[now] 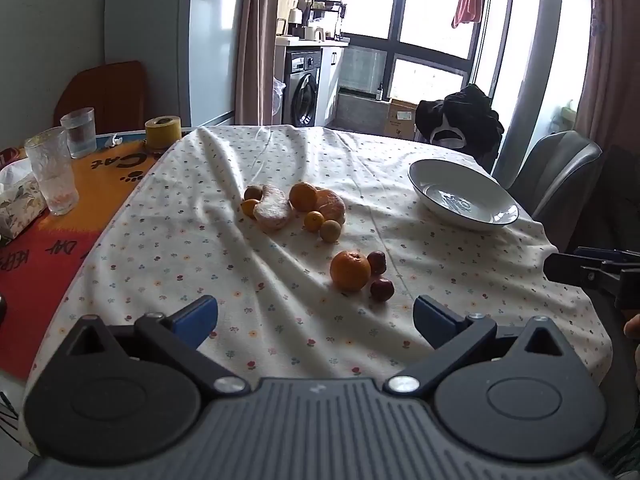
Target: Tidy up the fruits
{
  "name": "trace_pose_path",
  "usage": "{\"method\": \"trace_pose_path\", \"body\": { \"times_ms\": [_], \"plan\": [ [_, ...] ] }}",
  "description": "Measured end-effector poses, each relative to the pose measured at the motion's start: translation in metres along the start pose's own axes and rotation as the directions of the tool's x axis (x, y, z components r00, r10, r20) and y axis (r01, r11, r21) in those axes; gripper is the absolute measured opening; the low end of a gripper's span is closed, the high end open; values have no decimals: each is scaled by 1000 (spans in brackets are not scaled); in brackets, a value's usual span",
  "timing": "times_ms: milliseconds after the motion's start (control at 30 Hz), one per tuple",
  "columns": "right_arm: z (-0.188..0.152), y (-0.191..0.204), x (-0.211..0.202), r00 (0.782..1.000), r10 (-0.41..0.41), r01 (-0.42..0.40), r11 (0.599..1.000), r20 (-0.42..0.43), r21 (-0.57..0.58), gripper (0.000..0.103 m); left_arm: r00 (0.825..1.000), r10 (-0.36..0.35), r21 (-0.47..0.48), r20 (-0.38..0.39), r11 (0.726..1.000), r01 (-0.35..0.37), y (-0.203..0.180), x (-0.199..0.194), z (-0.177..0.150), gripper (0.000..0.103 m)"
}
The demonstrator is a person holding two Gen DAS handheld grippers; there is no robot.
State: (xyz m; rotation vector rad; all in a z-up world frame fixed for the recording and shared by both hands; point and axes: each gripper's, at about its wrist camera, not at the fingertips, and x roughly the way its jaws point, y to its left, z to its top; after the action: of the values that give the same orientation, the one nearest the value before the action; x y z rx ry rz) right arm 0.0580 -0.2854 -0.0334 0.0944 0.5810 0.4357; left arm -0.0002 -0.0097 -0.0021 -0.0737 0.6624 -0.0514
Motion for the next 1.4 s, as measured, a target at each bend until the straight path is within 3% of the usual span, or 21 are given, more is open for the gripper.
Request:
{"method": "trace_pose_path", "body": {
  "times_ms": [1400],
  "plan": [
    [-2,10,-3,1000,5,-6,998,-11,-65,103,999,-11,15,44,1000,11,-3,-12,2,103]
  ]
}}
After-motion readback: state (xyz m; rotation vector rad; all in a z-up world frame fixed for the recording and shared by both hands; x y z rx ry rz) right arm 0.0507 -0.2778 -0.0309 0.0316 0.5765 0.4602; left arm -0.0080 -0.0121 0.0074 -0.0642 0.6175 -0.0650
